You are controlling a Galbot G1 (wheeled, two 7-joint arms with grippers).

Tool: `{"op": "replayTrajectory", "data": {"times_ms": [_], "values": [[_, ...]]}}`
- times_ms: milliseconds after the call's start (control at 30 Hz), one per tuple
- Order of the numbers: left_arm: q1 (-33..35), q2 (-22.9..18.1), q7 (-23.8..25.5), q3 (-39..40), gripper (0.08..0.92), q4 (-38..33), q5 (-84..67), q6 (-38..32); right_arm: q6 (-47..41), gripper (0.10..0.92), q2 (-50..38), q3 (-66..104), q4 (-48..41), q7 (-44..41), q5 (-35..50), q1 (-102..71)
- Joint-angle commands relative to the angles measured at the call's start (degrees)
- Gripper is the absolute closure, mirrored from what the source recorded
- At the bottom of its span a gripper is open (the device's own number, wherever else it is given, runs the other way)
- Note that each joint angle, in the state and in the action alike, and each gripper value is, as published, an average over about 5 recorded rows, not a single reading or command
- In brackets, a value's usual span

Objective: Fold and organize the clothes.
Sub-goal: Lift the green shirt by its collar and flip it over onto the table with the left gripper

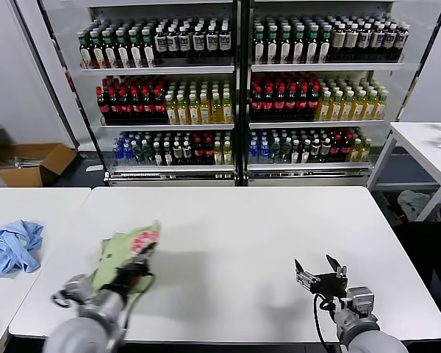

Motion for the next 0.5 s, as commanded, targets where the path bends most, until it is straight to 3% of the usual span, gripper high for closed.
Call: {"op": "replayTrajectory", "data": {"times_ms": [33,300,500], "values": [[-5.95,-11.57,-0.87,18.2,0.902,4.88,8.42,-1.09,0.03,0.203,0.35,0.18,0.34,0.01,-0.28,-0.65],[-10.8,-13.09,-4.61,17.16,0.902,10.45,8.26,-7.75,0.21,0.202,0.17,0.6,1.02,-0.46,-1.09,-1.06],[-12.34,-11.54,-2.77,16.04,0.875,11.35,8.67,-10.15,0.12,0.203,-0.14,0.26,1.54,-0.42,-1.18,-0.59]]}}
